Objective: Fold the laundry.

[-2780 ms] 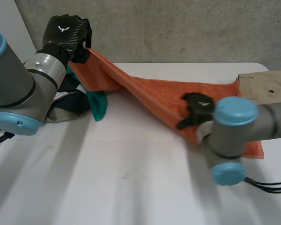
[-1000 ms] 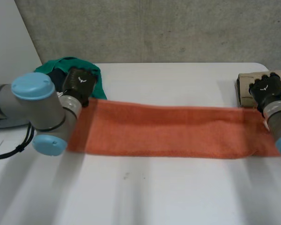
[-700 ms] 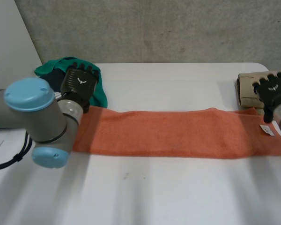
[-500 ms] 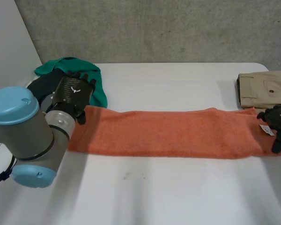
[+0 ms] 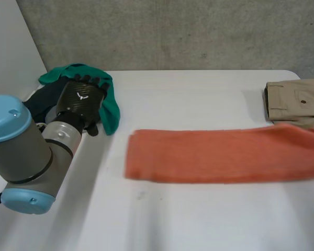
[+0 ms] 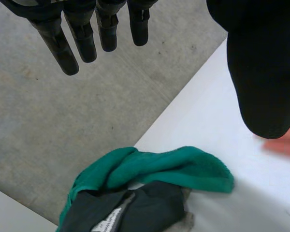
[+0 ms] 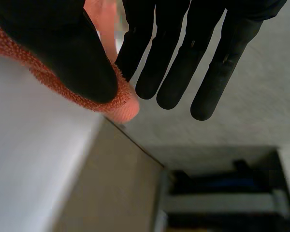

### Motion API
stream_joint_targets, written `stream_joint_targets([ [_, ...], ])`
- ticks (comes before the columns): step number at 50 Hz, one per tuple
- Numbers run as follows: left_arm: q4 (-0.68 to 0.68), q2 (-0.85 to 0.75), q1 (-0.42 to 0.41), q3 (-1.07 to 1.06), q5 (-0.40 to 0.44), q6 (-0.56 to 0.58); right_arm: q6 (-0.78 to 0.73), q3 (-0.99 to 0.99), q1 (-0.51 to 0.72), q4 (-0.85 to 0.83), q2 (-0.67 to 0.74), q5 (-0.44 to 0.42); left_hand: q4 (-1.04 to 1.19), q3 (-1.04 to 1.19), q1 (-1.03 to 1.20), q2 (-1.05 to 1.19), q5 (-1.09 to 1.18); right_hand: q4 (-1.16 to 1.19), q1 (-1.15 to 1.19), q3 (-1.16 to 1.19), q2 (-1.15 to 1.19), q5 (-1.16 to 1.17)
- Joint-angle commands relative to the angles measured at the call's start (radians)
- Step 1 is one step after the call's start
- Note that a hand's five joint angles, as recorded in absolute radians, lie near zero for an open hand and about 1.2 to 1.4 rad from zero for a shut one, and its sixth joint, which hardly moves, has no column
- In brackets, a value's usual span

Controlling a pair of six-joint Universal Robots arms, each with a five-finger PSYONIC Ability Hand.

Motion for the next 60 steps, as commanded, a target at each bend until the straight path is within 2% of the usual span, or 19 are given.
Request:
stream_joint_targets([
  [1, 0.000, 0.035, 0.003, -0.028, 0.000, 0.000, -0.035, -0.008, 0.062, -0.015, -0.057, -0.004, -0.011, -0.021, 0.000, -0.015, -0.032, 0.200, 0.272, 0.206, 0.218, 0.259],
  [7, 0.000, 0.062, 0.017, -0.046, 0.000, -0.002, 0.149, 0.015, 0.300, -0.090, -0.182, -0.052, -0.011, -0.021, 0.000, -0.015, -0.032, 0.200, 0.272, 0.206, 0.218, 0.259],
  [11, 0.000, 0.082, 0.019, -0.056, -0.002, -0.002, 0.215, 0.070, 0.533, -0.220, -0.240, -0.153, -0.011, -0.021, 0.000, -0.015, -0.032, 0.200, 0.272, 0.206, 0.218, 0.259],
  [14, 0.000, 0.094, 0.019, -0.060, -0.002, -0.005, 0.215, 0.099, 0.648, -0.294, -0.233, -0.217, -0.011, -0.021, 0.000, -0.015, -0.032, 0.200, 0.272, 0.206, 0.218, 0.259],
  [18, 0.000, 0.096, 0.011, -0.062, -0.002, -0.018, 0.203, 0.127, 0.831, -0.376, -0.159, -0.308, -0.011, -0.021, 0.000, -0.015, -0.032, 0.200, 0.272, 0.206, 0.218, 0.259],
  [19, 0.000, 0.096, 0.009, -0.062, 0.000, -0.021, 0.188, 0.124, 0.898, -0.389, -0.098, -0.322, -0.011, -0.021, 0.000, -0.015, -0.032, 0.200, 0.272, 0.206, 0.218, 0.259],
  [25, 0.003, 0.091, 0.000, -0.059, 0.002, -0.032, 0.100, 0.114, 1.039, -0.376, 0.066, -0.340, -0.011, -0.021, 0.000, -0.015, -0.032, 0.200, 0.272, 0.206, 0.218, 0.259],
  [26, 0.005, 0.085, -0.006, -0.056, 0.002, -0.032, 0.085, 0.118, 1.044, -0.374, 0.079, -0.340, -0.011, -0.021, 0.000, -0.015, -0.032, 0.200, 0.272, 0.206, 0.218, 0.259],
  [27, 0.006, 0.084, -0.010, -0.053, 0.002, -0.032, 0.063, 0.118, 1.046, -0.374, 0.091, -0.328, -0.011, -0.021, 0.000, -0.015, -0.032, 0.090, 0.163, 0.097, 0.108, 0.149],
  [31, 0.012, 0.062, -0.041, -0.020, 0.002, -0.031, 0.078, 0.134, 1.043, -0.368, 0.073, -0.293, -0.008, -0.018, 0.003, -0.012, -0.029, -0.804, -0.731, -0.797, -0.786, -0.745],
  [34, 0.012, 0.023, -0.078, 0.027, -0.003, -0.032, 0.194, 0.156, 1.011, -0.357, -0.003, -0.219, -0.002, -0.012, 0.009, -0.006, -0.023, -1.022, -0.950, -1.015, -1.004, -0.963],
  [37, 0.012, -0.008, -0.115, 0.070, -0.003, -0.035, 0.313, 0.182, 0.913, -0.322, -0.100, -0.171, -0.002, -0.012, 0.009, -0.006, -0.023, -1.022, -0.950, -1.015, -1.004, -0.963],
  [38, 0.012, -0.016, -0.124, 0.079, -0.003, -0.037, 0.377, 0.197, 0.832, -0.275, -0.155, -0.149, -0.002, -0.012, 0.009, -0.006, -0.023, -1.022, -0.950, -1.015, -1.004, -0.963],
  [42, 0.012, -0.059, -0.167, 0.118, -0.005, -0.040, 0.463, 0.222, 0.704, -0.116, -0.171, -0.156, -0.002, -0.012, 0.009, -0.006, -0.023, -1.022, -0.950, -1.015, -1.004, -0.963],
  [46, 0.012, -0.097, -0.210, 0.142, -0.009, -0.040, 0.448, 0.255, 0.639, -0.006, -0.168, -0.158, -0.002, -0.012, 0.009, -0.006, -0.023, -1.022, -0.950, -1.015, -1.004, -0.963],
  [50, 0.012, -0.103, -0.233, 0.142, -0.011, -0.040, 0.361, 0.286, 0.593, -0.001, -0.124, -0.132, -0.002, -0.012, 0.009, -0.006, -0.023, -0.992, -0.920, -0.986, -0.974, -0.933],
  [52, 0.011, -0.103, -0.233, 0.138, -0.011, -0.040, 0.307, 0.291, 0.567, 0.003, -0.110, -0.113, -0.002, -0.012, 0.009, -0.006, -0.023, -0.743, -0.670, -0.736, -0.725, -0.684],
  [55, 0.008, -0.103, -0.230, 0.132, -0.012, -0.041, 0.211, 0.280, 0.533, -0.003, -0.104, -0.058, -0.005, -0.015, 0.006, -0.009, -0.026, 0.142, 0.214, 0.148, 0.160, 0.201],
  [60, 0.003, -0.090, -0.227, 0.116, -0.012, -0.040, 0.181, 0.228, 0.576, -0.073, -0.113, -0.001, -0.002, -0.012, 0.009, -0.006, -0.023, 0.200, 0.272, 0.206, 0.218, 0.259],
])
